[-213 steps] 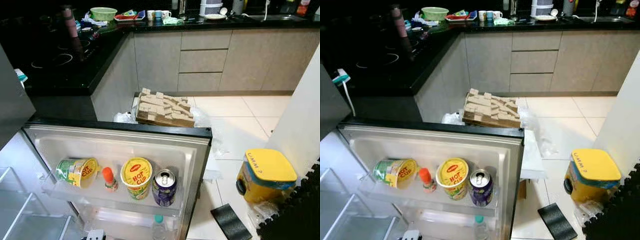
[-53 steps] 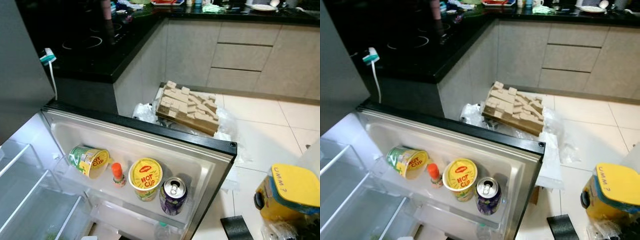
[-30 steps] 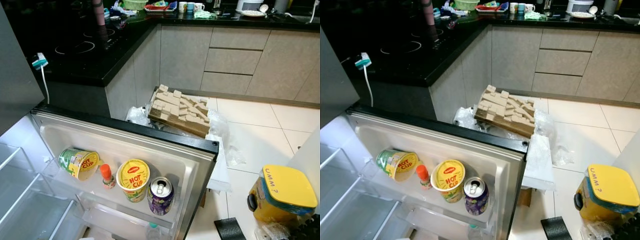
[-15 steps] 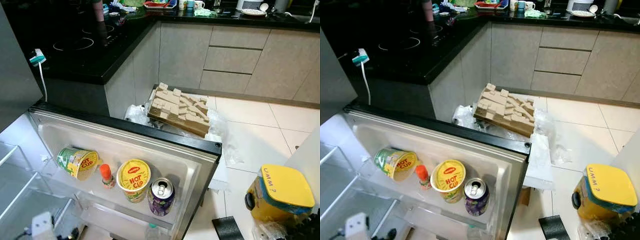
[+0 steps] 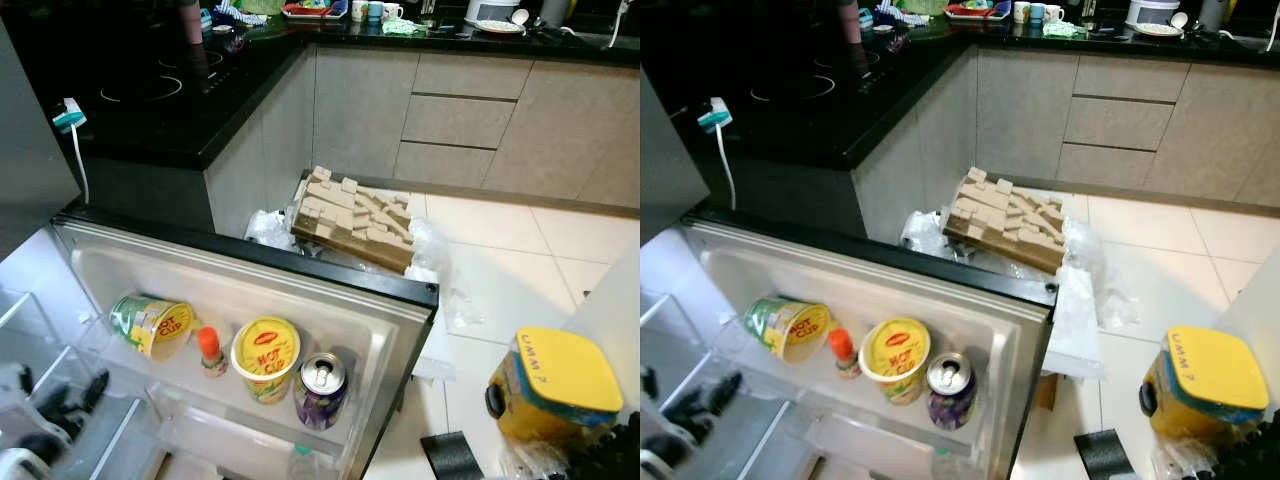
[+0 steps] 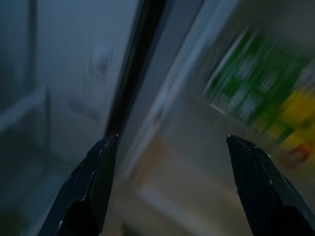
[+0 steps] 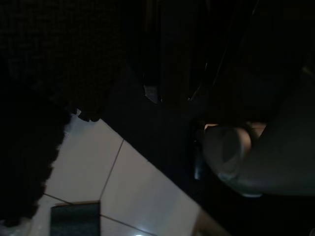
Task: Restocking fridge
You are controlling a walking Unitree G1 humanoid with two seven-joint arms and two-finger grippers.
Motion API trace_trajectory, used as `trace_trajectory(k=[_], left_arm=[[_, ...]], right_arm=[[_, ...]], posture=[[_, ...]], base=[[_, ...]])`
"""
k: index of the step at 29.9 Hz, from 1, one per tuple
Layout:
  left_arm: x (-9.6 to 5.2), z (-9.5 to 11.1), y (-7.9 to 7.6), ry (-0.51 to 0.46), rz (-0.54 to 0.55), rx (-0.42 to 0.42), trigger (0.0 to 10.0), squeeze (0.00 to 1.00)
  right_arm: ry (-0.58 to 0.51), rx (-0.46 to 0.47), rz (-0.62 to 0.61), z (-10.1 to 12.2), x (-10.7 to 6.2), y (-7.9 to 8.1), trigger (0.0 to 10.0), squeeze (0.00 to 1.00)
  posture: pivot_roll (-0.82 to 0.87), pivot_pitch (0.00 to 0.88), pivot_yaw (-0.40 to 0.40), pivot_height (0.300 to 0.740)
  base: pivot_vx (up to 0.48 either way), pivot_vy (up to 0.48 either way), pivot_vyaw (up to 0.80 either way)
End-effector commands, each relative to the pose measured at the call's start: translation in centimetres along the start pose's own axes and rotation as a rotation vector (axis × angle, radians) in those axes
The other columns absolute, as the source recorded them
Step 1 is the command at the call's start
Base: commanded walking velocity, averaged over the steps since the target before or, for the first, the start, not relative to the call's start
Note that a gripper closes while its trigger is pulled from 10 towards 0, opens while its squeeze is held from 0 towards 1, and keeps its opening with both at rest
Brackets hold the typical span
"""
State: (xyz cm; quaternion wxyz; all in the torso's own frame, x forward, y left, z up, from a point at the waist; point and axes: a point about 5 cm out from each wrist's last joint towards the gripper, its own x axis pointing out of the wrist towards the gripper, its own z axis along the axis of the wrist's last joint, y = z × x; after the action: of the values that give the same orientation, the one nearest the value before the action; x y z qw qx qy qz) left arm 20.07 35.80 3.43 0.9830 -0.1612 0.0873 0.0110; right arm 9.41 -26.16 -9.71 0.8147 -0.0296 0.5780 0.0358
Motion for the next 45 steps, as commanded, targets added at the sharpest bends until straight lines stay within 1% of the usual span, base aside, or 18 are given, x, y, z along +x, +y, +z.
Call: trace_trajectory(k=[1, 4, 6, 12, 15, 18, 19, 20, 21, 22, 23, 24, 25, 28, 32, 37, 40, 45], left_arm=[[0.4, 1.9, -0.2, -0.042, -0.074, 0.036, 10.0, 0.0], [0.2, 4.9, 0.6, -0.102, -0.084, 0.116, 10.0, 0.0], [-0.1, 5.6, 1.1, -0.107, -0.076, 0.138, 10.0, 0.0], [-1.0, 5.3, 1.2, -0.08, -0.122, 0.143, 10.0, 0.0], [-1.4, 5.3, 0.7, -0.065, -0.198, 0.134, 10.0, 0.0], [-2.0, 5.8, -1.3, -0.016, -0.417, 0.123, 10.0, 0.0], [-2.0, 5.8, -1.3, -0.016, -0.417, 0.123, 10.0, 0.0], [-2.1, 6.1, -2.1, -0.003, -0.477, 0.125, 10.0, 0.31], [-2.1, 6.1, -2.1, -0.003, -0.477, 0.125, 10.0, 0.31], [-2.2, 6.3, -3.1, 0.023, -0.546, 0.128, 10.0, 0.47], [-2.2, 6.3, -3.1, 0.023, -0.546, 0.128, 10.0, 0.47], [-2.2, 6.2, -4.1, 0.052, -0.608, 0.132, 10.0, 1.0], [-2.2, 5.9, -5.0, 0.085, -0.665, 0.141, 10.0, 1.0], [-2.2, 5.9, -5.0, 0.085, -0.665, 0.141, 10.0, 1.0], [-1.5, 4.8, -7.0, 0.137, -0.73, 0.188, 10.0, 1.0], [0.4, 4.3, -8.1, 0.121, -0.662, 0.31, 10.0, 1.0], [1.3, 4.2, -8.9, 0.135, -0.62, 0.374, 10.0, 0.0], [2.6, 4.1, -10.6, 0.133, -0.598, 0.486, 10.0, 0.0]], right_arm=[[-0.002, -0.007, 0.015, 0.0, 0.1, 0.4, 10.0, 0.0], [0.008, -0.01, 0.031, -0.3, 0.2, 0.9, 10.0, 0.0], [0.011, -0.011, 0.035, -0.4, 0.3, 1.1, 10.0, 0.0], [0.019, -0.02, 0.042, -0.5, 0.3, 1.2, 10.0, 0.0], [0.021, -0.023, 0.043, -0.5, 0.3, 1.2, 10.0, 0.0], [0.023, -0.031, 0.046, -0.5, 0.3, 1.2, 10.0, 0.0], [0.023, -0.031, 0.046, -0.5, 0.3, 1.2, 10.0, 0.0], [0.024, -0.034, 0.047, -0.4, 0.3, 1.2, 10.0, 0.0], [0.024, -0.034, 0.047, -0.4, 0.3, 1.2, 10.0, 0.0], [0.025, -0.037, 0.049, -0.4, 0.3, 1.3, 10.0, 0.0], [0.025, -0.037, 0.049, -0.4, 0.3, 1.3, 10.0, 0.0], [0.026, -0.041, 0.05, -0.4, 0.3, 1.3, 10.0, 0.0], [0.026, -0.042, 0.052, -0.4, 0.3, 1.4, 10.0, 0.0], [0.026, -0.042, 0.052, -0.4, 0.3, 1.4, 10.0, 0.0], [0.03, -0.046, 0.056, -0.4, 0.4, 1.5, 10.0, 0.0], [0.034, -0.046, 0.06, -0.6, 0.4, 1.7, 10.0, 0.0], [0.035, -0.045, 0.062, -0.6, 0.4, 1.8, 10.0, 0.0], [0.037, -0.046, 0.065, -0.7, 0.4, 1.9, 10.0, 0.0]], posture=[[-0.04, 0.0, -0.015, 0.74], [-0.04, 0.0, -0.008, 0.74], [-0.04, 0.0, -0.008, 0.74], [-0.04, 0.0, -0.007, 0.74], [-0.04, 0.0, -0.007, 0.74], [-0.03, 0.0, -0.01, 0.74], [-0.03, 0.0, -0.01, 0.74], [-0.03, 0.0, -0.01, 0.74], [-0.03, 0.0, -0.01, 0.74], [-0.03, 0.0, -0.01, 0.74], [-0.03, 0.0, -0.01, 0.74], [-0.03, 0.0, -0.01, 0.74], [-0.03, 0.0, -0.01, 0.74], [-0.03, 0.0, -0.01, 0.74], [-0.03, 0.0, -0.006, 0.74], [-0.03, 0.0, 0.001, 0.74], [-0.03, 0.0, 0.001, 0.74], [-0.03, 0.0, 0.001, 0.74]], base=[[0.0, 0.0, 0.0], [0.0, 0.0, 0.0], [0.0, 0.0, 0.0], [0.0, 0.0, 0.0], [0.0, 0.0, 0.0], [0.0, 0.0, 0.0], [0.0, 0.0, 0.0], [0.0, 0.0, 0.0], [0.0, 0.0, 0.0], [0.0, 0.0, 0.0], [0.0, 0.0, 0.0], [0.0, 0.0, 0.0], [0.0, 0.0, 0.0], [0.0, 0.0, 0.0], [0.0, 0.0, 0.0], [0.0, 0.0, 0.0], [0.0, 0.0, 0.0], [0.0, 0.0, 0.0]])
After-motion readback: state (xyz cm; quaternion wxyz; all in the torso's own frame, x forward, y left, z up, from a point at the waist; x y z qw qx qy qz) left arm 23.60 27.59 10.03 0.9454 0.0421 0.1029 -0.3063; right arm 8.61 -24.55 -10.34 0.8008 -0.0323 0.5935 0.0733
